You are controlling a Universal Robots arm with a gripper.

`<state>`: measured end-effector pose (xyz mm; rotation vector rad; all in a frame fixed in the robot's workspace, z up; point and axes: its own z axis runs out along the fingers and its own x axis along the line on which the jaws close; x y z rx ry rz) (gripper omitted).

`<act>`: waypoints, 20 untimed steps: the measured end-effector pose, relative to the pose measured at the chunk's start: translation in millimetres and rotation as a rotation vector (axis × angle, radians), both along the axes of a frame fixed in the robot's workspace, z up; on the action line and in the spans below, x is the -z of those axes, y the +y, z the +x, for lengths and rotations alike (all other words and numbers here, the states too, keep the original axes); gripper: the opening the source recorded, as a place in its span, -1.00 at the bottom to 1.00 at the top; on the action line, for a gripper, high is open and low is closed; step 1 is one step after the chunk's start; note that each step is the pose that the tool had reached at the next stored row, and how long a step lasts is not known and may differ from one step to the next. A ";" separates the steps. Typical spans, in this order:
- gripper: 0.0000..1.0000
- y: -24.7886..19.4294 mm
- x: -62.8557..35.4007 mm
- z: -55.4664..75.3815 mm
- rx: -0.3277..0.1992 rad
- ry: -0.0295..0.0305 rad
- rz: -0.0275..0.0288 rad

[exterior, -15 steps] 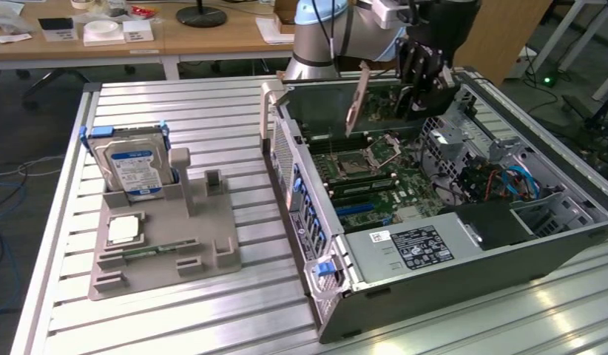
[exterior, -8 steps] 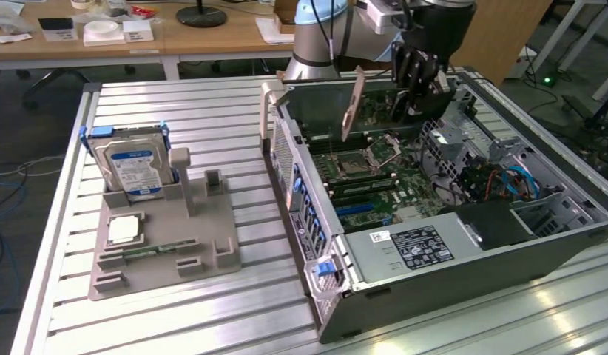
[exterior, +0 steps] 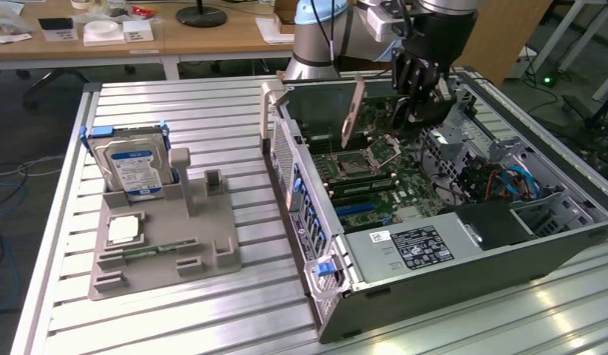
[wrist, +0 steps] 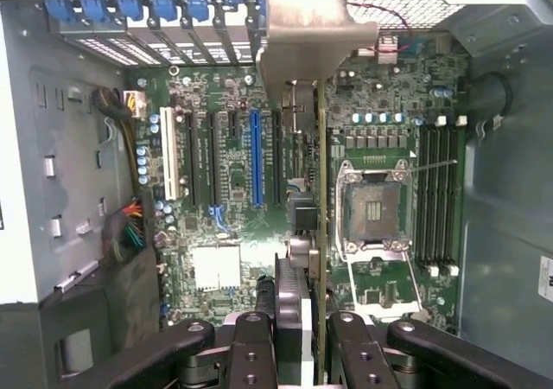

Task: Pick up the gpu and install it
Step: 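Insert the gpu into the slot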

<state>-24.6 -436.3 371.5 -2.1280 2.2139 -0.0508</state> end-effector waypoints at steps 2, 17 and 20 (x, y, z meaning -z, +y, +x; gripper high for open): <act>-0.44 0.0 1.7 -4.1 0.000 0.0002 -0.0007; -0.44 -0.5 27.3 -14.9 0.033 -0.0033 -0.0020; -0.44 -0.6 31.3 -14.9 0.048 -0.0032 -0.0022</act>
